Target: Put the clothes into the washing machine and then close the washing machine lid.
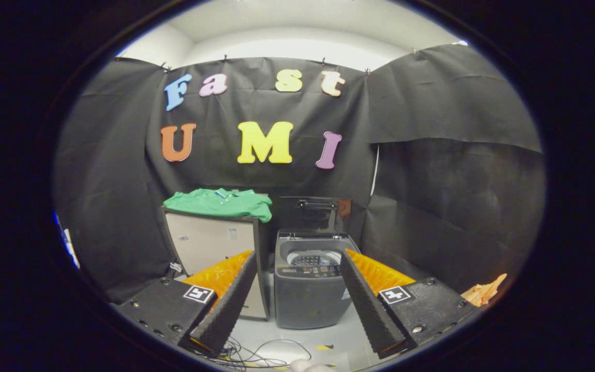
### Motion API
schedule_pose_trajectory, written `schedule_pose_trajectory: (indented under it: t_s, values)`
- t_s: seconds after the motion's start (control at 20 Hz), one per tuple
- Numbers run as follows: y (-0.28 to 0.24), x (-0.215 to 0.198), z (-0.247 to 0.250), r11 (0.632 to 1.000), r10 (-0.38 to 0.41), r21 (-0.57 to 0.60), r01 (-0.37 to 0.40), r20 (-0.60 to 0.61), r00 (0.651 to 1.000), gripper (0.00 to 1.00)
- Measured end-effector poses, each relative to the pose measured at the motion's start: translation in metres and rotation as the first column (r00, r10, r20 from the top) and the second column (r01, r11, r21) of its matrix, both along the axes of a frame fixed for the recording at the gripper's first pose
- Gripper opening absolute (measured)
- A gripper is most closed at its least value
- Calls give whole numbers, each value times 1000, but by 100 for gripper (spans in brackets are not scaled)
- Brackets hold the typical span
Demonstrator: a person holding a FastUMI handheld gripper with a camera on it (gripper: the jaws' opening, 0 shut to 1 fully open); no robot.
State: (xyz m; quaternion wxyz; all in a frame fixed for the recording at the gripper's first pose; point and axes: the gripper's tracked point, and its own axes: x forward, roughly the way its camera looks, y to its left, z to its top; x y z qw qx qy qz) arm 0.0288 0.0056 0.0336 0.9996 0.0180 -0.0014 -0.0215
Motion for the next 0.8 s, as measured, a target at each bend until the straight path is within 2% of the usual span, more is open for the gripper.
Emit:
schedule_pose_trajectory:
  t_s: [0.25, 0.4, 0.8]
  values:
    - [20, 59, 49, 999, 20, 29, -20, 5, 1000, 100]
    - [41, 91, 84, 998, 58, 15, -59, 39, 998, 100]
    - [112, 216, 158, 976, 212, 38, -214, 58, 976, 100]
